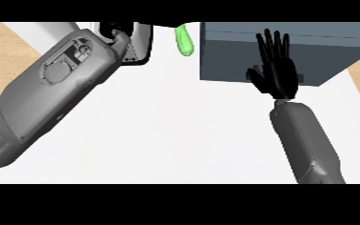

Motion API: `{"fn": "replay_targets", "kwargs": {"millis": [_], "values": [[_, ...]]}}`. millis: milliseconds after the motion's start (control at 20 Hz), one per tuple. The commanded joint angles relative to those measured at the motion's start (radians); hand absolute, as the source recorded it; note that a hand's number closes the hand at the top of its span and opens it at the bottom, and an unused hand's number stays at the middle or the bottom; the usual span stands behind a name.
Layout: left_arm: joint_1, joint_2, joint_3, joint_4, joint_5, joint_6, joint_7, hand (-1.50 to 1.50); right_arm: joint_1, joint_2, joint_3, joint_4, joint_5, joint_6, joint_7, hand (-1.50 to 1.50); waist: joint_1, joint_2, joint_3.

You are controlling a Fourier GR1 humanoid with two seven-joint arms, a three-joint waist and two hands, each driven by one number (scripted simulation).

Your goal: Pick up the can, place it into the drawer and close the drawer

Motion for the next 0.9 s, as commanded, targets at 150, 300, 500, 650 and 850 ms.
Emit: {"fn": "replay_targets", "kwargs": {"millis": [150, 300, 500, 650, 850], "values": [[0.088, 0.052, 0.001, -0.112, -0.038, 0.007, 0.028, -1.50, -0.204, -0.008, -0.070, 0.291, 0.007, -0.104, 0.001, -1.50, 0.016, 0.021, 0.009], [0.192, 0.037, -0.002, -0.166, -0.039, 0.011, -0.024, -1.50, -0.265, -0.003, -0.080, 0.331, 0.022, -0.132, 0.035, -1.50, 0.025, 0.025, 0.008], [0.177, 0.060, -0.005, -0.198, -0.054, 0.001, 0.025, -1.50, -0.345, 0.007, -0.076, 0.408, 0.065, -0.165, 0.086, -1.50, 0.030, 0.024, 0.008], [0.181, 0.081, 0.035, -0.203, -0.055, -0.007, 0.010, -1.50, -0.395, -0.039, -0.104, 0.466, 0.039, -0.173, 0.035, -1.50, 0.032, 0.031, 0.009], [0.273, 0.081, 0.024, -0.254, -0.060, -0.023, -0.017, -1.50, -0.479, -0.038, -0.124, 0.530, 0.038, -0.142, 0.066, -1.50, 0.034, 0.032, 0.008]]}}
